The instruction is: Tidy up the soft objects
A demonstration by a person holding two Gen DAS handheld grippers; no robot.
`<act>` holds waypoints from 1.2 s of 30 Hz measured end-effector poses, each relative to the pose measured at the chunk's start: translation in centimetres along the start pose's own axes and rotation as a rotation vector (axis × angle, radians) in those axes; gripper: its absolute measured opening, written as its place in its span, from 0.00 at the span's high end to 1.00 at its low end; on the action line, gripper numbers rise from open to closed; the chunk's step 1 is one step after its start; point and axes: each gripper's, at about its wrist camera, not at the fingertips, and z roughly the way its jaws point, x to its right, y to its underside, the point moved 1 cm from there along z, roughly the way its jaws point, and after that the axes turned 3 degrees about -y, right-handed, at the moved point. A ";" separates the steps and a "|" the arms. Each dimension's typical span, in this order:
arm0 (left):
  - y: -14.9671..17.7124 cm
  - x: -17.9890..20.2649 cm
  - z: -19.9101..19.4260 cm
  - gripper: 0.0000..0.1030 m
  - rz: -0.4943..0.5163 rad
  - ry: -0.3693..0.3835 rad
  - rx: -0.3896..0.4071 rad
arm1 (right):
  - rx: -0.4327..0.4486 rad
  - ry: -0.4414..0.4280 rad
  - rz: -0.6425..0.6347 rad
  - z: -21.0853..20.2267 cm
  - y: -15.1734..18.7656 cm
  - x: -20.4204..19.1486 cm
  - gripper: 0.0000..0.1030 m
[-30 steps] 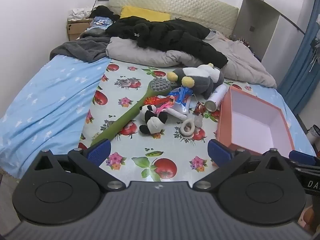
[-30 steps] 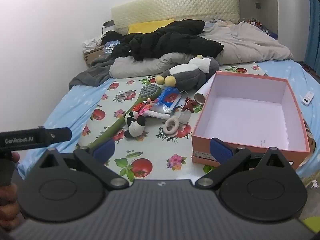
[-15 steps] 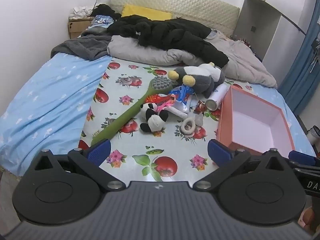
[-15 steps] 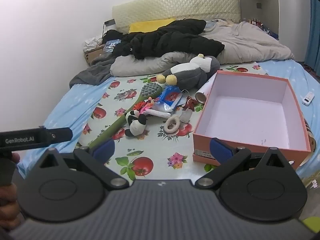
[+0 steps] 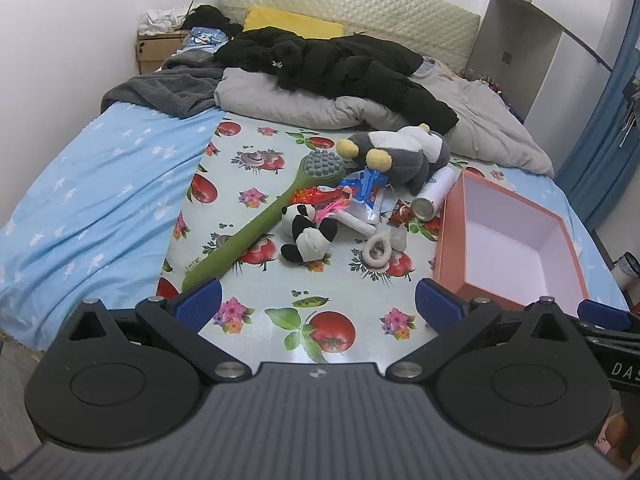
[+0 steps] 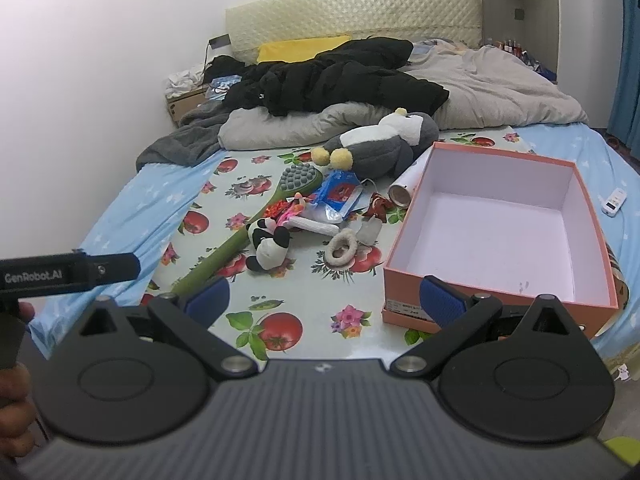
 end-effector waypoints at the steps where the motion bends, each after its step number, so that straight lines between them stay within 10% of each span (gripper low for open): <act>1: 0.0 0.0 0.0 0.00 0.000 0.002 0.000 | -0.001 -0.004 0.001 0.0 -0.1 0.0 0.00; 36: -0.2 0.2 1.9 0.00 0.054 0.027 -0.025 | -0.011 0.002 0.030 1.1 0.7 -0.5 0.00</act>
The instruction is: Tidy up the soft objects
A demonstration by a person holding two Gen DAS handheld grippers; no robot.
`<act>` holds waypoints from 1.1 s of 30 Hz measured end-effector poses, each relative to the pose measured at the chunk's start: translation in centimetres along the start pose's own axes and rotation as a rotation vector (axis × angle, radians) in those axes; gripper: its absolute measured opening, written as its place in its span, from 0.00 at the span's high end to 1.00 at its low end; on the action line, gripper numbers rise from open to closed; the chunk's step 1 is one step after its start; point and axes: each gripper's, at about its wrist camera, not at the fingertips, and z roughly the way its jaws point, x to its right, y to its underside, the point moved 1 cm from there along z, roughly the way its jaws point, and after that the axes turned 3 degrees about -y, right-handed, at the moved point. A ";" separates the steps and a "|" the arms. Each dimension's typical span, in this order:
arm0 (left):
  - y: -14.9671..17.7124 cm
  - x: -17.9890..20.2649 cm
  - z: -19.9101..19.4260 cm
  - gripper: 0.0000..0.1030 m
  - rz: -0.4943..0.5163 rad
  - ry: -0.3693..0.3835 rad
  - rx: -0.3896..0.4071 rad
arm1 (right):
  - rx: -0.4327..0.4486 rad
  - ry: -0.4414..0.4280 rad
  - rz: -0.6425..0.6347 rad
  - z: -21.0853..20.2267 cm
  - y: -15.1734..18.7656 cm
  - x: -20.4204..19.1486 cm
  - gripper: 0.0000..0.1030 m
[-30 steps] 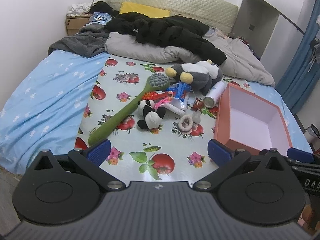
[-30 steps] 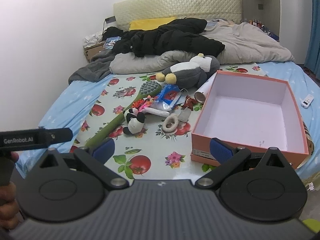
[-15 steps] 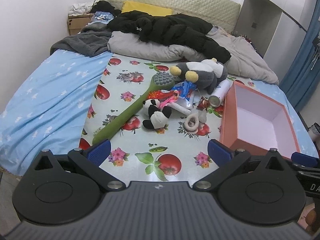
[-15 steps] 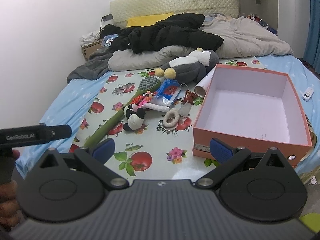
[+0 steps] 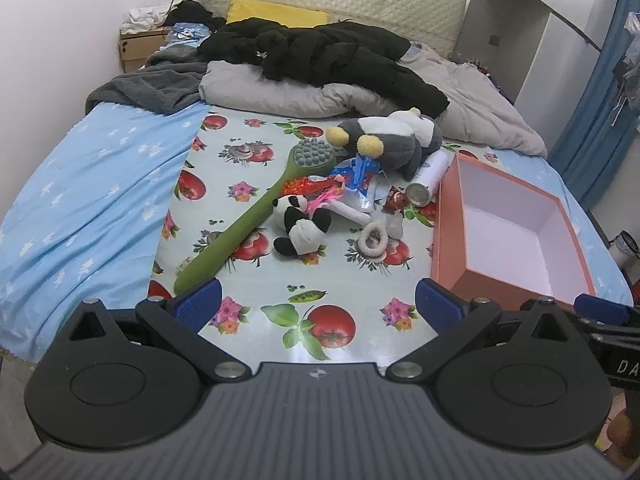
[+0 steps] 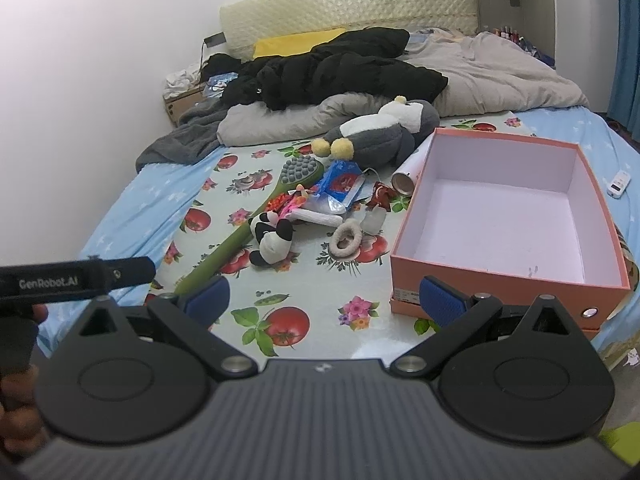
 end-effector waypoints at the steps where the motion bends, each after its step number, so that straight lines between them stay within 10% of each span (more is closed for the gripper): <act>1: -0.1 0.0 0.0 0.00 0.002 0.003 0.002 | 0.001 0.000 -0.002 -0.1 0.0 0.2 0.00; 33: 1.0 -1.4 2.2 0.00 -0.012 -0.003 -0.055 | -0.041 -0.036 0.037 1.4 1.5 0.3 0.11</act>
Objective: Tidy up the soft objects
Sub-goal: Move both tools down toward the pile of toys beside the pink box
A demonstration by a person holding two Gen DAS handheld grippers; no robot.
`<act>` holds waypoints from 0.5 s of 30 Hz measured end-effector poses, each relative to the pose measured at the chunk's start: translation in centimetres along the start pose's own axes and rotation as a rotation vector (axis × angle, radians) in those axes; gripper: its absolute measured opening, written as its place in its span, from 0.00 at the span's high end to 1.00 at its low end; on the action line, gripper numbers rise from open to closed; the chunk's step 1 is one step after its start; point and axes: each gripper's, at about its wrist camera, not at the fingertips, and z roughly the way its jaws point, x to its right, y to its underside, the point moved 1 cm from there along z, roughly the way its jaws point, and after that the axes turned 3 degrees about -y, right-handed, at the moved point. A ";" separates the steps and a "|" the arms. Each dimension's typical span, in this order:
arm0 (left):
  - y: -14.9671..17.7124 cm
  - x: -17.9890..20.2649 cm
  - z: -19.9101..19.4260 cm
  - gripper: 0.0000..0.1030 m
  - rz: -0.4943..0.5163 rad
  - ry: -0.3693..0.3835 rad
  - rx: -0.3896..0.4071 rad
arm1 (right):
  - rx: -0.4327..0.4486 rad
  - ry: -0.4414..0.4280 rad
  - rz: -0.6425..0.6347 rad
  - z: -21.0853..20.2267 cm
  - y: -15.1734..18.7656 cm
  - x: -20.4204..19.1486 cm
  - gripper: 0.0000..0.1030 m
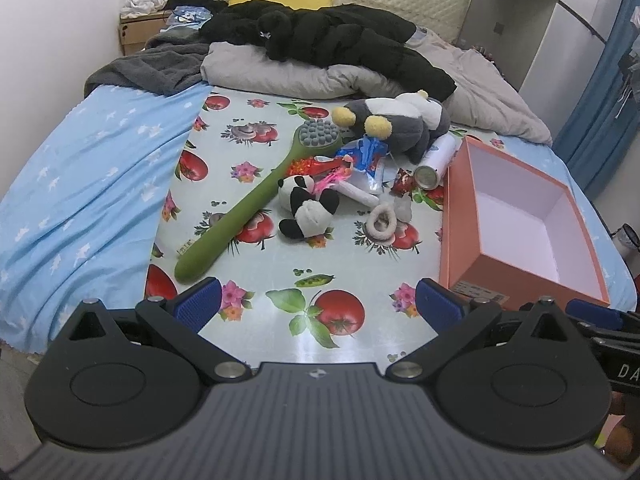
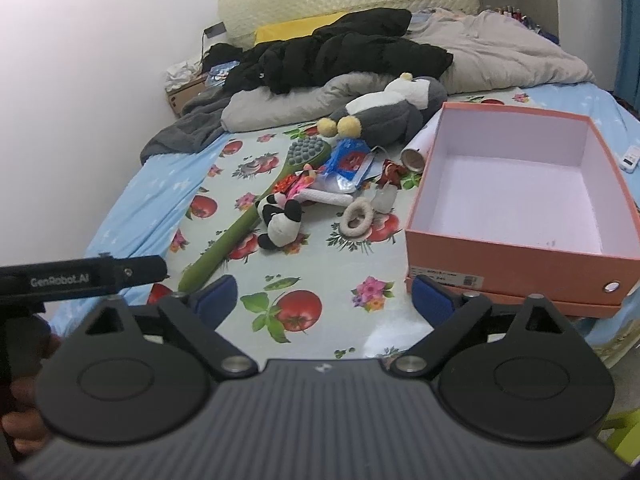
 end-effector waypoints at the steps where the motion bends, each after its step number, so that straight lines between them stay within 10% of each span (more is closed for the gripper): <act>1: -0.1 -0.1 0.2 0.00 -0.004 -0.001 -0.003 | 0.000 0.000 -0.003 0.2 -0.1 0.0 0.14; 15: -2.9 -0.9 4.8 0.00 -0.007 0.017 -0.041 | -0.040 0.033 -0.019 4.6 -1.6 0.0 0.32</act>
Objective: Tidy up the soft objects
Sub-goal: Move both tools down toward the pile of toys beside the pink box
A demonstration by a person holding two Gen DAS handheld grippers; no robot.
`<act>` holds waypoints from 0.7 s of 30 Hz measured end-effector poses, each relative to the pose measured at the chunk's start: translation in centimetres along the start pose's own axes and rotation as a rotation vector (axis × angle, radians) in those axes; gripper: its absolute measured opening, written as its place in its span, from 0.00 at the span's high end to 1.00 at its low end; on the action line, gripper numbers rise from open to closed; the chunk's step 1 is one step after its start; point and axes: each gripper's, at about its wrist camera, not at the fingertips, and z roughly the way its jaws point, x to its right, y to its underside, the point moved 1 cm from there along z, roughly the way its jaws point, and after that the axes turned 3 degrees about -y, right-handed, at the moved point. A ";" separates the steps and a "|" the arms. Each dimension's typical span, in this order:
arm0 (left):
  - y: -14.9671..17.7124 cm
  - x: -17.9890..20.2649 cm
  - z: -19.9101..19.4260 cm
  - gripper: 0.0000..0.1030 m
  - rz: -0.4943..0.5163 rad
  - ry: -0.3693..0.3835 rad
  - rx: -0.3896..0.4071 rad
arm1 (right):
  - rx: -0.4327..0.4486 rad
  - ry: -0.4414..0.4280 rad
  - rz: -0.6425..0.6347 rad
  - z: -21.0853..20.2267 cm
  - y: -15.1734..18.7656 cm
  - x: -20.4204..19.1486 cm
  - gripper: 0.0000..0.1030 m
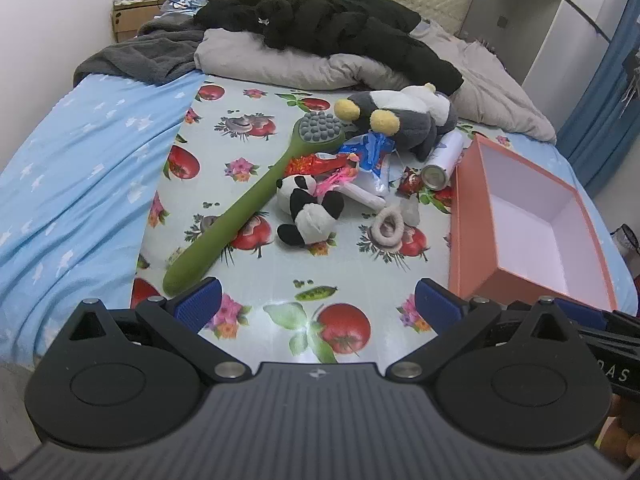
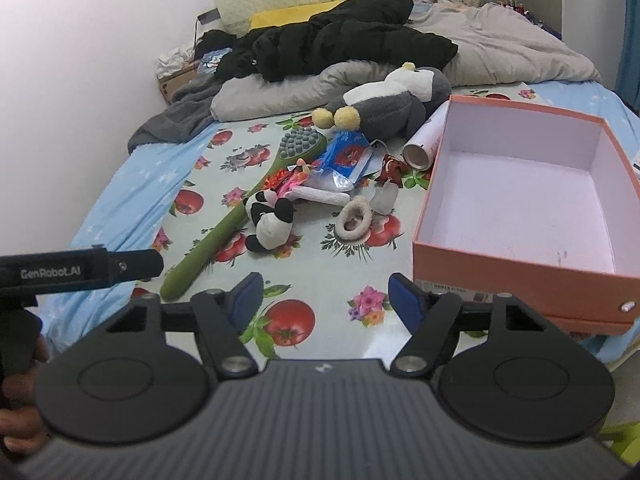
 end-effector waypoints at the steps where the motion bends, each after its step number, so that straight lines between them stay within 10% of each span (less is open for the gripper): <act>1: -0.3 0.0 0.6 0.00 -0.002 0.000 -0.003 | -0.004 0.004 -0.009 0.5 -0.2 -0.1 0.34; 21: -5.9 -1.4 17.7 0.04 -0.066 0.064 -0.145 | -0.157 -0.006 -0.096 15.4 -3.6 -1.0 0.36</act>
